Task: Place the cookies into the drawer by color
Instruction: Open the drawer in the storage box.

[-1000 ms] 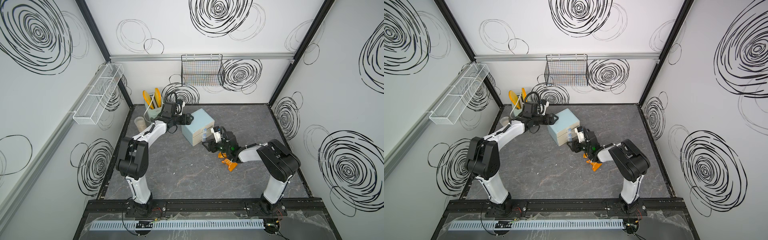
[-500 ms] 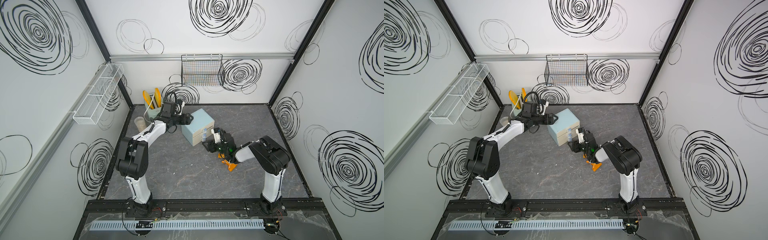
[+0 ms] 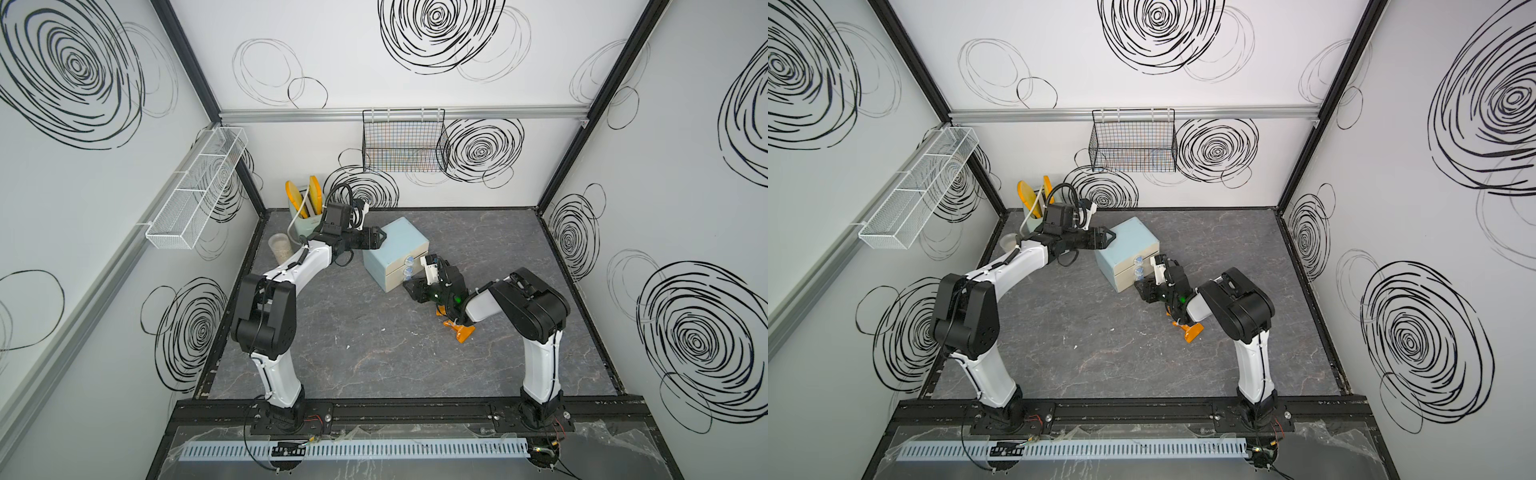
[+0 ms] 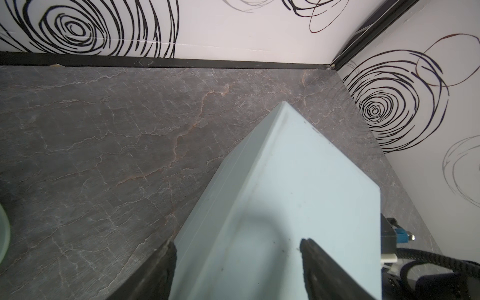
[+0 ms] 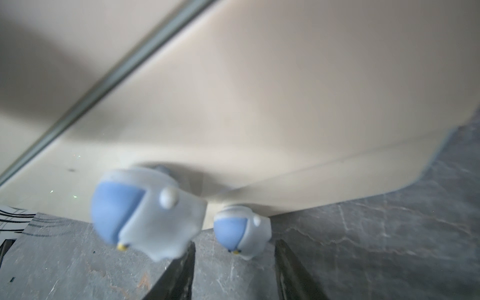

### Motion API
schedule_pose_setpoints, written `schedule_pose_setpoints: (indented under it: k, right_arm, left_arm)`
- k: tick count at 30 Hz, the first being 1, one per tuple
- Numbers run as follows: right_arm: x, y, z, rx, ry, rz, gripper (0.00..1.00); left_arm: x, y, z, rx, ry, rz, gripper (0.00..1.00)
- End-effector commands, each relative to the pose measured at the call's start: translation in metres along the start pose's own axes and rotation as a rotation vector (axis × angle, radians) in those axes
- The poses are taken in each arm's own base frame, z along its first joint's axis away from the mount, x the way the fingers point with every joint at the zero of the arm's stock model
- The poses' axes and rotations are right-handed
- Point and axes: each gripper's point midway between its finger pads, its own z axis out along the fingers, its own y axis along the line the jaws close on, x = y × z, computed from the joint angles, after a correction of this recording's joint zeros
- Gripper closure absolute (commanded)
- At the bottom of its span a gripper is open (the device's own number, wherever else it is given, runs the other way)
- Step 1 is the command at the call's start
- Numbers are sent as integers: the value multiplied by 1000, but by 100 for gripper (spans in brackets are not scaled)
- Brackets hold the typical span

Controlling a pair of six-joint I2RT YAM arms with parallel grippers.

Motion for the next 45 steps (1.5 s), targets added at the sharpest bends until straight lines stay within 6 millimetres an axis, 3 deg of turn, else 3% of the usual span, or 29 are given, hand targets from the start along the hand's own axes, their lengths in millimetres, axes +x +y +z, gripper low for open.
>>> schedule_pose_setpoints:
  k: [1, 12, 18, 23, 33, 45]
  right_arm:
    - [-11, 5, 8, -14, -47, -5, 49]
    - [-11, 8, 15, -37, -57, -24, 49]
    - [-6, 7, 15, -38, -42, -28, 70]
    - [-4, 8, 7, -22, -44, -26, 77]
    - [5, 13, -10, 1, -32, -8, 79]
    - [33, 14, -30, 25, 21, 21, 82]
  left_arm:
    - [-4, -6, 1, 43, 0, -6, 21]
    - [-1, -6, 4, 51, 11, -11, 23]
    - [-2, -4, 3, 48, 10, -15, 23]
    - [-2, -4, 2, 46, 9, -17, 23]
    - [-3, -2, 1, 38, 5, -21, 23]
    - [1, 1, 3, 32, 10, -24, 23]
